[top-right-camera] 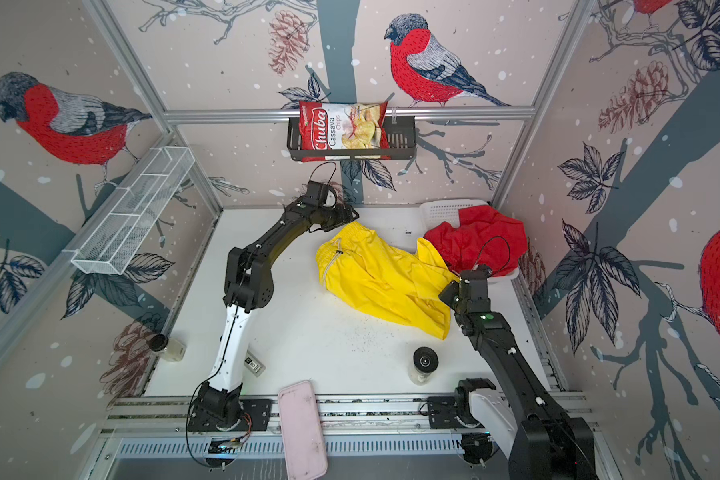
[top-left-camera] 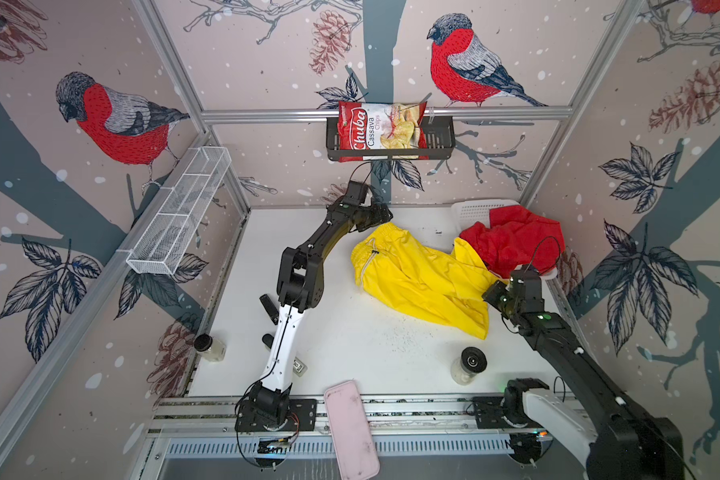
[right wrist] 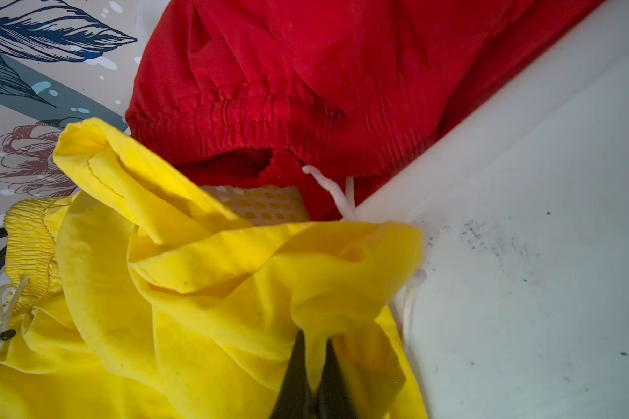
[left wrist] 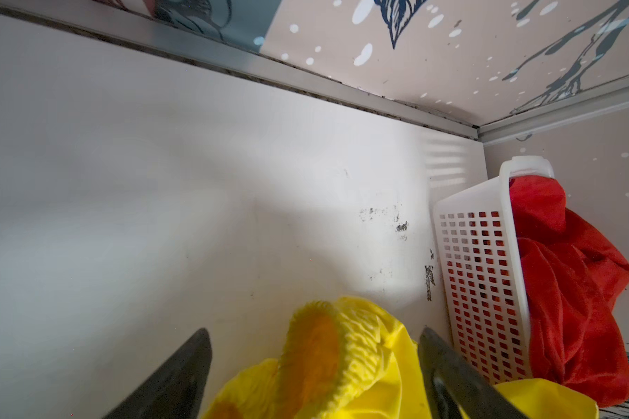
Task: Fold and stack the shorts
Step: 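Grasp the shorts with both grippers and lift them up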
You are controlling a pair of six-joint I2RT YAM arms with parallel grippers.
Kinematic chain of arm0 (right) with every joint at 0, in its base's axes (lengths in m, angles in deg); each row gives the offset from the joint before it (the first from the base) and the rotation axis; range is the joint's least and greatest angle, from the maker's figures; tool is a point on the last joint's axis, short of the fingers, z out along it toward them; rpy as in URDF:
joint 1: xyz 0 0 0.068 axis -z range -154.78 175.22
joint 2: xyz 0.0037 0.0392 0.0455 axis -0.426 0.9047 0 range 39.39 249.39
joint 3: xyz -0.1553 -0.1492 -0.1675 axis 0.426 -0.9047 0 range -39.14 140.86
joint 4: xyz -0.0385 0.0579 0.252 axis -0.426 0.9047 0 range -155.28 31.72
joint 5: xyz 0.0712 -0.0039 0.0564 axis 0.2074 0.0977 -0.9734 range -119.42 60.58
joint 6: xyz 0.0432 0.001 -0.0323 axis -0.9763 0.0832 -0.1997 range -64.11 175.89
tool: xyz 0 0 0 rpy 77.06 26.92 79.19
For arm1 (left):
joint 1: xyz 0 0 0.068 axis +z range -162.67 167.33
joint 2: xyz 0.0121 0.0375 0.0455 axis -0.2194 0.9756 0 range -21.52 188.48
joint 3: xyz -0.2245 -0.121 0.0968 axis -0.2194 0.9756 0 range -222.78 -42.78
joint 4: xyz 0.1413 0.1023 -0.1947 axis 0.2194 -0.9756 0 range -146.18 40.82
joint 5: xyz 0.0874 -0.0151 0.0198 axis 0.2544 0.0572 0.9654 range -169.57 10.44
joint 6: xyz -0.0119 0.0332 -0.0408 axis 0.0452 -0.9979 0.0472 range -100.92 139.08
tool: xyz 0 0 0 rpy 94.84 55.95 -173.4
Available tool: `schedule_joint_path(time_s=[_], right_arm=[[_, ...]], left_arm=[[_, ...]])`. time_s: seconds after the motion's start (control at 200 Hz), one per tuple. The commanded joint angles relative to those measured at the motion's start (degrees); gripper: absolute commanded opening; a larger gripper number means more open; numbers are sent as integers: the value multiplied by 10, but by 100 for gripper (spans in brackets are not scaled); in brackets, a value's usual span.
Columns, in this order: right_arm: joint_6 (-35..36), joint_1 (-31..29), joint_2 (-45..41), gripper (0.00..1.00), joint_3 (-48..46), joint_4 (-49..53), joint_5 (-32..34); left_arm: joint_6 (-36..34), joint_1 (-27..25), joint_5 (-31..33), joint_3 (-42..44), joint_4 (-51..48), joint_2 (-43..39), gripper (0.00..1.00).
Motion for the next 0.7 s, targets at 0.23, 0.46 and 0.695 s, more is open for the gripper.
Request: schedule_joint_path(time_s=[0.23, 0.46, 0.695], right_arm=[[-3, 2, 38, 0, 20, -30, -25], [18, 1, 73, 0, 92, -20, -45], [53, -29, 145, 0, 304, 12, -46]], left_arm=[[-3, -31, -96, 77, 22, -18, 0], [-11, -4, -87, 2, 6, -73, 0], [54, 80, -125, -169, 33, -103, 0]])
